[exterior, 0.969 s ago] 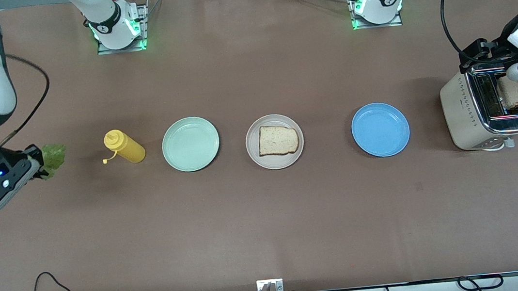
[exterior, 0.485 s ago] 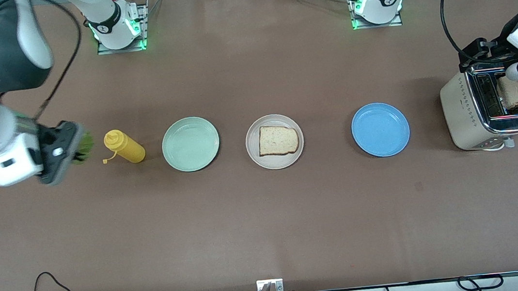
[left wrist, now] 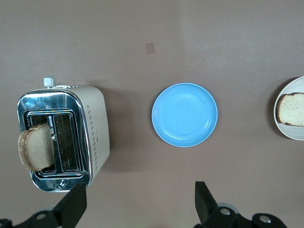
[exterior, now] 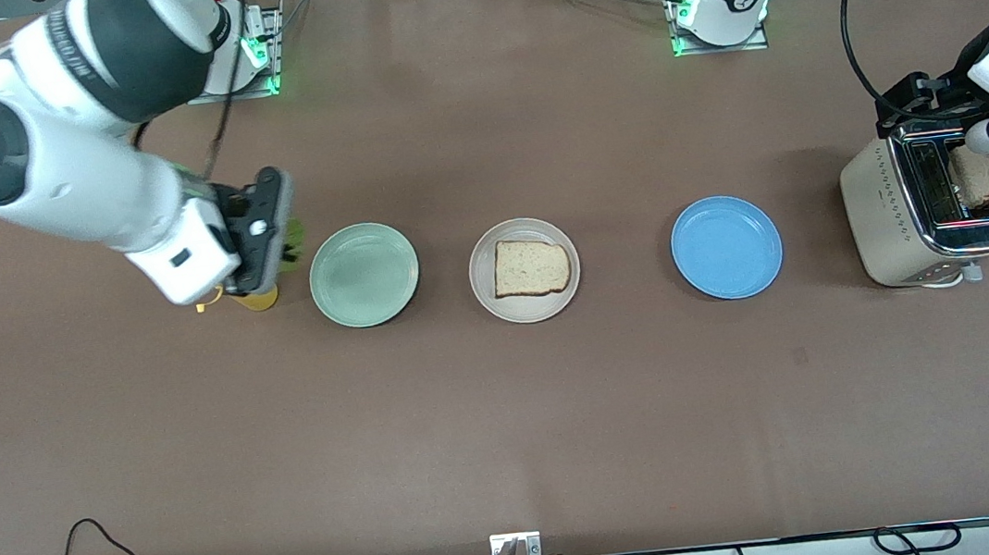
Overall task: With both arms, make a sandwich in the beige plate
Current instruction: 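Lift the lettuce and carry it toward the beige plate, then lower the lettuce onto the toast and open the right gripper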
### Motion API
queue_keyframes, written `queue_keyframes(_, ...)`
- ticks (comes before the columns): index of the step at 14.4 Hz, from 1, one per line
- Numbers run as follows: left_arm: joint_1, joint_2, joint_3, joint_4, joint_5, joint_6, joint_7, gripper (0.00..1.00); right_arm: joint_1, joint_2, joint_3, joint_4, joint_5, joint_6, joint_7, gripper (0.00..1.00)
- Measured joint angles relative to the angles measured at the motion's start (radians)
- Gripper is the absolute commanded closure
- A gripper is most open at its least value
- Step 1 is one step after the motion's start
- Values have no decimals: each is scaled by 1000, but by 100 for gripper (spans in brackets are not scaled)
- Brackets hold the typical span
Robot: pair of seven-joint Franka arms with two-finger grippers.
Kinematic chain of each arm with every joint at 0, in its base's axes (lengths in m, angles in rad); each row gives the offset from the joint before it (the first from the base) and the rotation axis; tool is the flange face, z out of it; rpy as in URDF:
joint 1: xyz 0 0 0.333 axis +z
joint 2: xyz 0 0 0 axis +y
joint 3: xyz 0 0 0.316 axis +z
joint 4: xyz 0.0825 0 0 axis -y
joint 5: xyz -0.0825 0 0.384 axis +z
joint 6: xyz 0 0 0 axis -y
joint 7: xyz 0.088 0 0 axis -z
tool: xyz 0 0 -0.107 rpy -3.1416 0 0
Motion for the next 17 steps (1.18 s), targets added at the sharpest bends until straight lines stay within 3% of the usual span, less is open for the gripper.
queue_keyframes(5, 0, 0, 0, 0, 0, 0, 0, 0, 69, 131, 77, 17, 0, 208, 92, 100)
queue_keyframes(12, 0, 0, 0, 0, 0, -1, 0, 0, 173, 295, 86, 26, 1, 519, 108, 100)
queue_keyframes(17, 0, 0, 0, 0, 0, -1, 0, 0, 260, 371, 87, 28, -7, 635, 190, 100)
